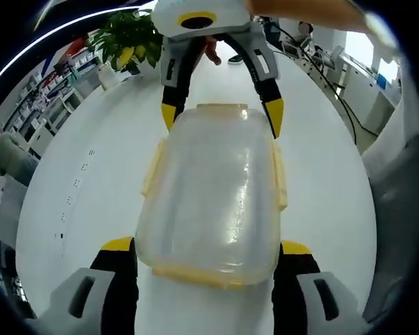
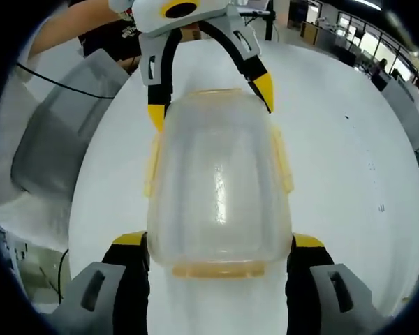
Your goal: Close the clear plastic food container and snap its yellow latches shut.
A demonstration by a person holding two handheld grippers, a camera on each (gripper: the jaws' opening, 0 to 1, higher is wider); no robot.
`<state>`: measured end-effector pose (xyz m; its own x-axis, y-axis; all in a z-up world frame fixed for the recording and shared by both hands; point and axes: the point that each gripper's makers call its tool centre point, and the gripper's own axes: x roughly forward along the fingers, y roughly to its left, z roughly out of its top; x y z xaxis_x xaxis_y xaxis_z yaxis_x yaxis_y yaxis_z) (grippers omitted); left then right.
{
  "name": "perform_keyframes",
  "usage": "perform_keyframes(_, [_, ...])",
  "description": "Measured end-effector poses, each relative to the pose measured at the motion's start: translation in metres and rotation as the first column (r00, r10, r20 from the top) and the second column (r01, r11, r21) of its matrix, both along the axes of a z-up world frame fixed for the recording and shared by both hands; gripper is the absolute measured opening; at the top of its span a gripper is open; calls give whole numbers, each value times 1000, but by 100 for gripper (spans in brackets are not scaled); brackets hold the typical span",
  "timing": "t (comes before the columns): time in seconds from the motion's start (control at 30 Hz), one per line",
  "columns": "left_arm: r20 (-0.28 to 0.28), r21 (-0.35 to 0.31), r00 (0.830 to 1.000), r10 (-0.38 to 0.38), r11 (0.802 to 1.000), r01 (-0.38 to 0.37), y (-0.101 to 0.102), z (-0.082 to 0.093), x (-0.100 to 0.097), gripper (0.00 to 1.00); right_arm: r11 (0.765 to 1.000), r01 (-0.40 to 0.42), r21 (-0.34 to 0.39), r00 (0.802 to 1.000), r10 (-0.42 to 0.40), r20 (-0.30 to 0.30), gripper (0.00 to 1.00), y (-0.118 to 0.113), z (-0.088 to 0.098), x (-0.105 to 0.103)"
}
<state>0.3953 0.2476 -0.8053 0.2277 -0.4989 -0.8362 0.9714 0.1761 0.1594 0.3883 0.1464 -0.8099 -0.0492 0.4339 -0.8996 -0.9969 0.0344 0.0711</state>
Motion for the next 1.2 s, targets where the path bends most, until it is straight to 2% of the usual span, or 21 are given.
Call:
perform_keyframes(0.27, [0,20,1000,-4,1000,4,36,-1,-10,76,1000,4,10,1000,-4,-1,78,37,0,-11])
perform_keyframes(0.73, [0,10,1000,4,1000,-4,90,-1,-26,76,1000,1,1,1000,-1,-1,78,88,-1,-29])
perform_keyframes(1.2, [-2,22,1000,-13,1000,13,121,-2,-40,76,1000,24,-4,1000,-24,-3,78,121,-1,-48])
